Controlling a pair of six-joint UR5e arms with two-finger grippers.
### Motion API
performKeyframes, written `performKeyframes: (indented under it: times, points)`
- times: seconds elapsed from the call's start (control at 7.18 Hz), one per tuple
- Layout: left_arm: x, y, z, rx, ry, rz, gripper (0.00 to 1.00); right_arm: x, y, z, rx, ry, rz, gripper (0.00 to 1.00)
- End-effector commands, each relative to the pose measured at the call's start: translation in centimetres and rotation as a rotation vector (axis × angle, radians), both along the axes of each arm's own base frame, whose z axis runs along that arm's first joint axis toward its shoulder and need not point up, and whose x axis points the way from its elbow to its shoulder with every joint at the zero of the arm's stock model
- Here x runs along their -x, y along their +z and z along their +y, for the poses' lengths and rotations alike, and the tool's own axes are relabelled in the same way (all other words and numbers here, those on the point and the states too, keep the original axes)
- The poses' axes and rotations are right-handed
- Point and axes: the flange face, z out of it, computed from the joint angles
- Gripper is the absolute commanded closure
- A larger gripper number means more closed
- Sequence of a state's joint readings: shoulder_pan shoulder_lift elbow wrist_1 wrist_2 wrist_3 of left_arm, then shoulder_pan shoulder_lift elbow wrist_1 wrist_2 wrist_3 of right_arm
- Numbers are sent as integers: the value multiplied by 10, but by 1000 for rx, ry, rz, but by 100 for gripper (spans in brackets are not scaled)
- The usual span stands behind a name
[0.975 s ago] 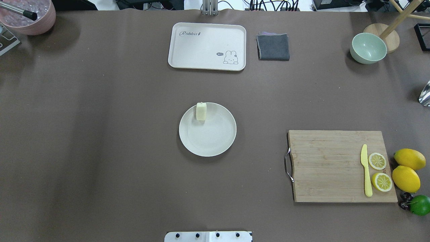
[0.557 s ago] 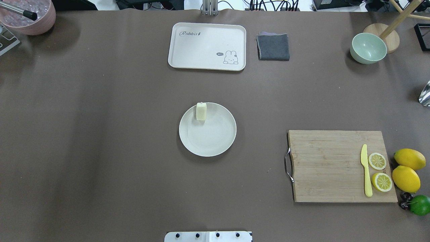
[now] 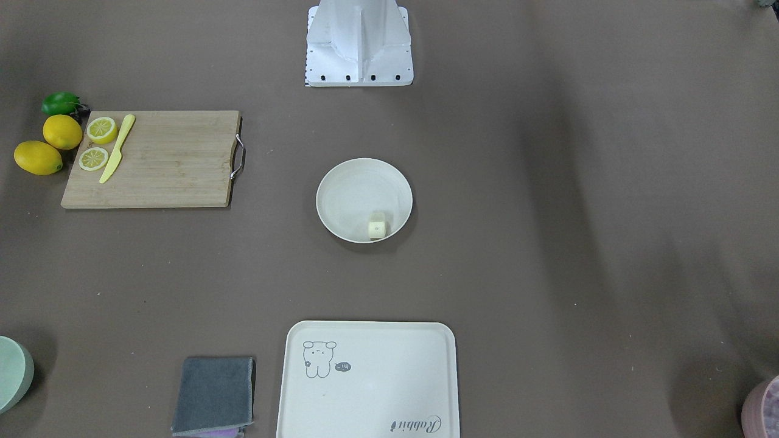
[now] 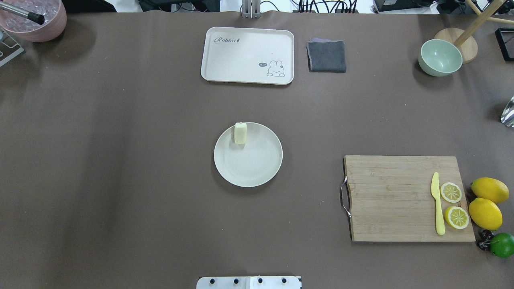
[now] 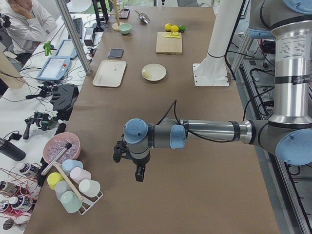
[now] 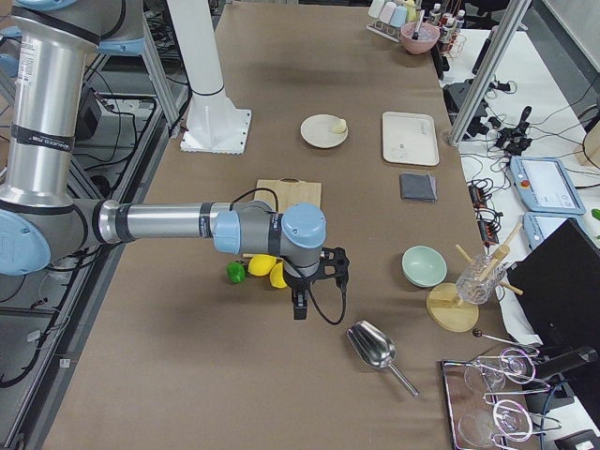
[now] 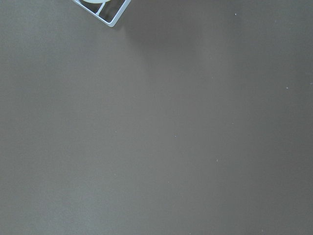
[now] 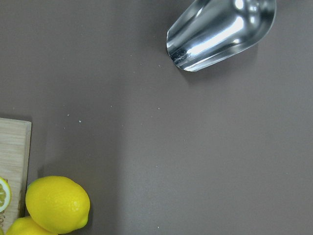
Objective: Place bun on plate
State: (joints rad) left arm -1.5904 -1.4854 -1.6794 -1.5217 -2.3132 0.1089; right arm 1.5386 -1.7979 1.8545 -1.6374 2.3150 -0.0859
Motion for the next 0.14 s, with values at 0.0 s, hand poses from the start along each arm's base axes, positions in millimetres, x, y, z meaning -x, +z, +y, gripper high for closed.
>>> performKeyframes:
  times: [0.0]
  points:
    - [0,0,0,0,0,0,2,0,0,0,-1,0,0,0]
